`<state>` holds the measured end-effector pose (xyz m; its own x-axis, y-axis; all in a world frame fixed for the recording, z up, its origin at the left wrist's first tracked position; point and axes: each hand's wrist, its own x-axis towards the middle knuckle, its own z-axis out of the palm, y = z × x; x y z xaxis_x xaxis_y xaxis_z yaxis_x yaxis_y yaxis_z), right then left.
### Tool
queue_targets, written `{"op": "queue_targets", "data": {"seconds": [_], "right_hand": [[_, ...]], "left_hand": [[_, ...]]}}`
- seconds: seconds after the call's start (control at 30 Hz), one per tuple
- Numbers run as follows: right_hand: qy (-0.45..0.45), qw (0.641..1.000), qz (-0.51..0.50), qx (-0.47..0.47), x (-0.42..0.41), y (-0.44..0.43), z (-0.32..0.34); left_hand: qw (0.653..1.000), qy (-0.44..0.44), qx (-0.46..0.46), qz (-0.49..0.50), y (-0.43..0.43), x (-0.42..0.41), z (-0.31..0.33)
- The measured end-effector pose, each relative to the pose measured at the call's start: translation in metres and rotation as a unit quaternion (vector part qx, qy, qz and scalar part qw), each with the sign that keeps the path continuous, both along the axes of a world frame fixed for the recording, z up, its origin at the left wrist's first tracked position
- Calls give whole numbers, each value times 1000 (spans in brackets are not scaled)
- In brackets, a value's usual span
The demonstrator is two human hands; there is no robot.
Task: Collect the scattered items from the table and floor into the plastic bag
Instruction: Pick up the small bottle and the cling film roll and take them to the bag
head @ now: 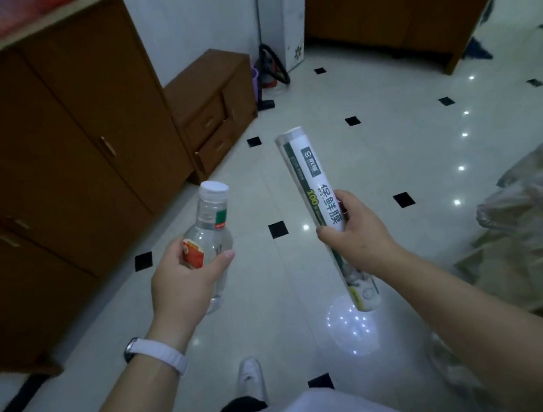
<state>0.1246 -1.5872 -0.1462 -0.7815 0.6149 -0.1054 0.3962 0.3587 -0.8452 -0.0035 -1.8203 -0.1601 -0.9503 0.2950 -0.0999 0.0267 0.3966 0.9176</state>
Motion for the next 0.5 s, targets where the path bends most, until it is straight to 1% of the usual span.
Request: {"op": "queue_targets", "data": {"seconds": [0.13,0.23,0.3,0.43,0.5], "right_hand": [[-21,999,-44,20,-62,10,9],[-30,995,-88,47,-86,22,18],[-37,991,-122,51,-91,36,19],[-45,978,-197,50,-93,76,13],[-49,969,-236,49,-94,101,7]], "left_hand": [[999,-5,18,-36,29,-85,-1],[997,-2,16,-80,61,-133,3],[994,3,16,-111,87,-156,6],[984,-19,36,-175,152,-184,2],[978,-29,29,-206,190,-192,-2]]}}
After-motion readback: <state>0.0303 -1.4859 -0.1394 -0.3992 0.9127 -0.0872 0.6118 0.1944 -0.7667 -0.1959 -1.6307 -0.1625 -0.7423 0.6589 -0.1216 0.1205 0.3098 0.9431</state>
